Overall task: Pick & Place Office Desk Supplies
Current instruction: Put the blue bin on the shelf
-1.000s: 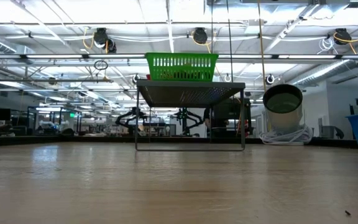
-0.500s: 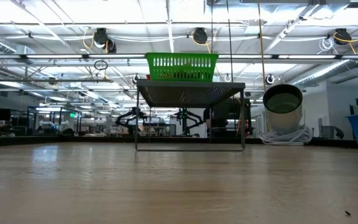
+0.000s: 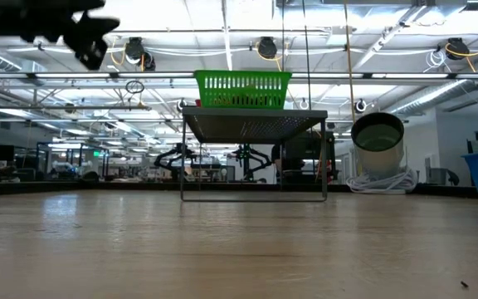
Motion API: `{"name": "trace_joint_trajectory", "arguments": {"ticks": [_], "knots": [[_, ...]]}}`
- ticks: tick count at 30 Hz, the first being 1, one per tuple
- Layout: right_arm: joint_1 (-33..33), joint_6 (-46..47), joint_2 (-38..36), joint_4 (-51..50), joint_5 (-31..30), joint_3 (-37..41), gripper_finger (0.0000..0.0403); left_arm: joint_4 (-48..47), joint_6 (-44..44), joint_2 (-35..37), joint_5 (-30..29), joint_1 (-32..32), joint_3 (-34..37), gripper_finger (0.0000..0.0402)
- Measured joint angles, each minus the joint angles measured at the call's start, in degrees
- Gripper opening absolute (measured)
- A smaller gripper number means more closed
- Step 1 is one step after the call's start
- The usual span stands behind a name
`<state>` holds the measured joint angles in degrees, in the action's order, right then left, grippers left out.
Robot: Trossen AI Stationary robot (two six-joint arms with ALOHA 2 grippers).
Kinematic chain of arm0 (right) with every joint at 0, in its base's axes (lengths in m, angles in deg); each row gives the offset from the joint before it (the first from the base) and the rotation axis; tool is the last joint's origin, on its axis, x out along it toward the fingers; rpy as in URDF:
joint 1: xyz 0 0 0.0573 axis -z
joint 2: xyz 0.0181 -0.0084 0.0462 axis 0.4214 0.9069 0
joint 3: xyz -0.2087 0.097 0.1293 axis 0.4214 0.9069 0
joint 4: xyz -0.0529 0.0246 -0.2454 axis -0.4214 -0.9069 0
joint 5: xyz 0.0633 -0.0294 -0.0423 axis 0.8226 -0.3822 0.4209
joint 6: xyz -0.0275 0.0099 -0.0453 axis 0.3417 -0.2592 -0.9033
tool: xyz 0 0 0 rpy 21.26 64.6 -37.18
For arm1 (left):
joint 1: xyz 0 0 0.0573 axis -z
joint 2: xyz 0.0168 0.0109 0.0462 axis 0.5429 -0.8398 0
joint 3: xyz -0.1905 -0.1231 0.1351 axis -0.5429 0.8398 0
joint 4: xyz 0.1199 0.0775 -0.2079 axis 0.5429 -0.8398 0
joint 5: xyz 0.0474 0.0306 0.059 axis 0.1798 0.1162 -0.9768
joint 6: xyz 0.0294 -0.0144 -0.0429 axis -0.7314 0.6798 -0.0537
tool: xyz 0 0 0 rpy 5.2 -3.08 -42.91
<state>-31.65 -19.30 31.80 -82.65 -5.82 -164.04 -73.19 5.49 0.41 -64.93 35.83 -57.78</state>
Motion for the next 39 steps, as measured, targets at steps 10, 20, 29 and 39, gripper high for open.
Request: {"name": "trace_joint_trajectory", "arguments": {"ticks": [10, 20, 29, 39], "knots": [[0.0, 2.8, 0.0, 0.4, -2.7, 0.0, 0.0075, 9.6, 0.4, 12.4, 0.0, 1.3, 18.5, 0.0149], [0.0, 0.8, 0.0, 0.4, -2.5, 0.0, 0.0075, 9.4, 9.0, 13.2, 0.0, 1.4, 18.2, 0.015], [0.0, 3.4, 0.0, 3.0, -2.2, 0.1, 0.0075, 9.4, 10.6, 13.2, 0.0, 1.4, 18.2, 0.015], [-0.2, -0.5, -1.6, 3.8, -0.8, 0.7, 0.0075, 9.4, 10.4, 13.2, -0.1, 1.4, 18.2, 0.015]]}}
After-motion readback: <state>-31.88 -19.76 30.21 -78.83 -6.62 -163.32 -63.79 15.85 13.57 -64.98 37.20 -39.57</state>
